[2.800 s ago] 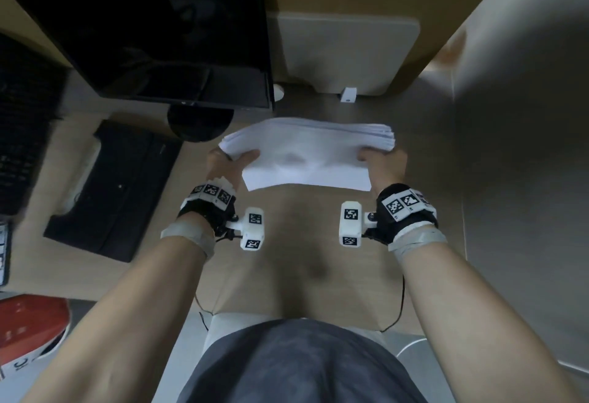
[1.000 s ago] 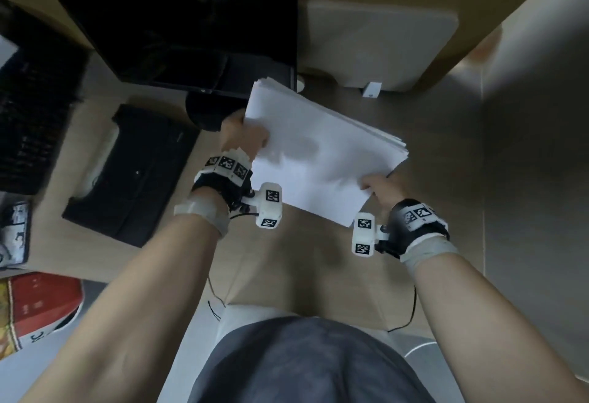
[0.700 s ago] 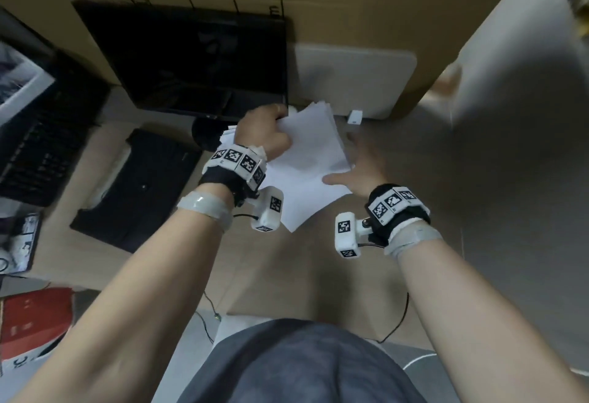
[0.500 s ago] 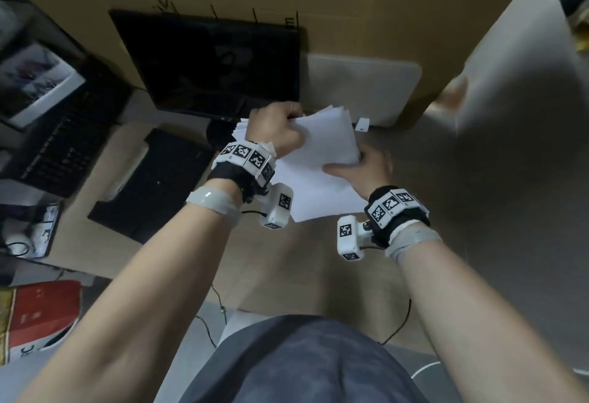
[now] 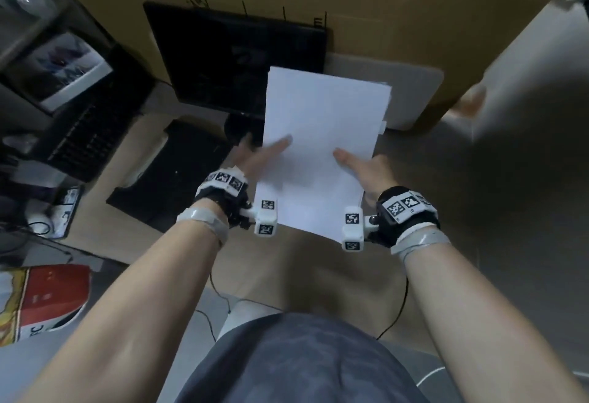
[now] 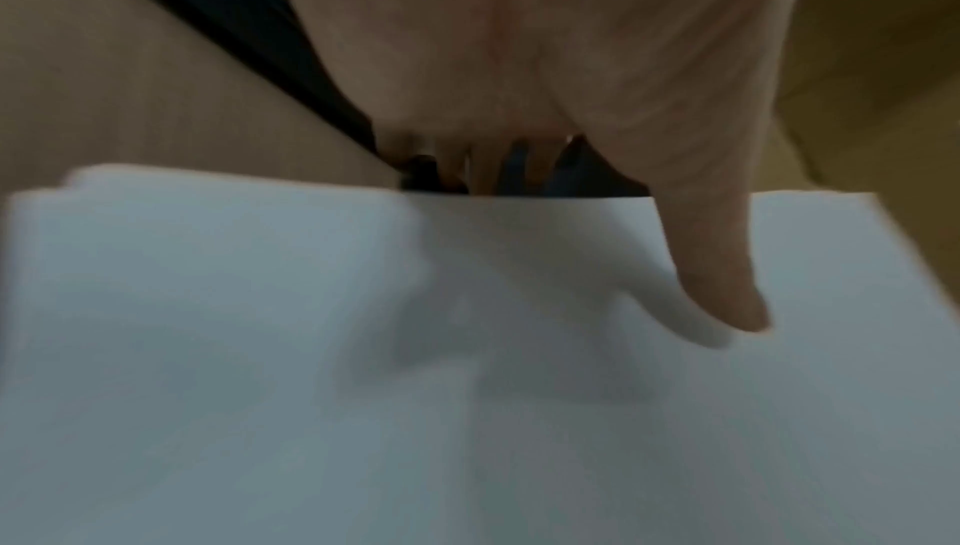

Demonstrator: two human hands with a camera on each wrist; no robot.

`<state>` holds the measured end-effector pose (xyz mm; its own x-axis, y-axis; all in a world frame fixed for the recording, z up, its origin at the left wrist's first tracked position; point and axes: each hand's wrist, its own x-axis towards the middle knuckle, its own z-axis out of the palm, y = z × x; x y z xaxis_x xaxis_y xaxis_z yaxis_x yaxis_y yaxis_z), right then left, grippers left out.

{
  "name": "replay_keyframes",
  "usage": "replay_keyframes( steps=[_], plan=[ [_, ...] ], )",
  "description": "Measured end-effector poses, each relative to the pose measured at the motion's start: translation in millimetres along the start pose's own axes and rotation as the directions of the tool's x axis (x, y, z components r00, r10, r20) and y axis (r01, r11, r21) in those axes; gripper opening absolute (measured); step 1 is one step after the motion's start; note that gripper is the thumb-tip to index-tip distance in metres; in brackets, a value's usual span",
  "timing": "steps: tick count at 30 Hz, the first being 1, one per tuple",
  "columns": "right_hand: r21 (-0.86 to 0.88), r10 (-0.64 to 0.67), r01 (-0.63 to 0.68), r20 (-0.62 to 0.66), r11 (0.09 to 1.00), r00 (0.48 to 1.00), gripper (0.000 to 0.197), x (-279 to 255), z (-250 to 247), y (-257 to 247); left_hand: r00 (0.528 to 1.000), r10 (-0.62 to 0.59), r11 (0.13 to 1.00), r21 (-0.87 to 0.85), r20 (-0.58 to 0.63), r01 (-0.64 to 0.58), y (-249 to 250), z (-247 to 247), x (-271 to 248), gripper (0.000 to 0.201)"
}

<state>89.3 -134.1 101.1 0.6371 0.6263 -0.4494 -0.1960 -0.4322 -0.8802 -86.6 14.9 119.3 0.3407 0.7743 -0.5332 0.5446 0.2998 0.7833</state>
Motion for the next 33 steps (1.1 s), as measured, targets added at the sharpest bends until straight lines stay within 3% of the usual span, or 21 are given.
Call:
replay_keyframes(
  steps=[2,7,9,12,16,18,22,25,30,33],
  plan=[
    [0.023,0.031,-0.032,0.022,0.999,0.999,0.043,0,3,-2,0.985,-0.108,0.993,-0.042,0.134,0.114,-27,0,6,0.106],
    [0.056,0.238,-0.238,-0.004,0.97,0.971,0.109,19,22,25,0.953,-0.156,0.987,-0.008,0.261,0.163,-60,-16,30,0.069],
    [0.072,0.316,-0.312,-0.051,0.947,0.947,0.115,38,28,51,0.949,-0.145,0.986,-0.035,0.279,0.16,-65,-21,35,0.046],
    [0.08,0.388,-0.382,-0.065,0.921,0.919,0.103,37,42,59,0.918,-0.14,0.99,0.059,0.371,0.127,-78,-23,51,0.034],
    [0.244,0.434,-0.434,0.055,0.867,0.899,0.045,23,61,64,0.926,-0.191,0.972,0.197,0.325,0.131,-104,-14,77,0.03],
    [0.258,0.475,-0.484,0.101,0.836,0.874,0.041,15,64,76,0.933,-0.256,0.945,0.271,0.254,0.186,-114,-6,85,0.022],
    [0.335,0.484,-0.493,0.116,0.803,0.867,0.041,6,63,105,0.945,-0.281,0.936,0.265,0.17,0.23,-130,4,92,0.048],
    [0.363,0.46,-0.472,0.126,0.803,0.879,0.039,2,61,117,0.944,-0.298,0.927,0.28,0.142,0.251,-135,4,93,0.053],
    [0.244,0.437,-0.463,0.155,0.852,0.886,0.029,4,54,124,0.929,-0.344,0.924,0.221,0.135,0.31,-139,6,86,0.057],
    [0.157,0.39,-0.428,0.226,0.89,0.893,0.029,3,46,125,0.922,-0.384,0.889,0.292,0.057,0.352,-135,16,76,0.056]
  ],
)
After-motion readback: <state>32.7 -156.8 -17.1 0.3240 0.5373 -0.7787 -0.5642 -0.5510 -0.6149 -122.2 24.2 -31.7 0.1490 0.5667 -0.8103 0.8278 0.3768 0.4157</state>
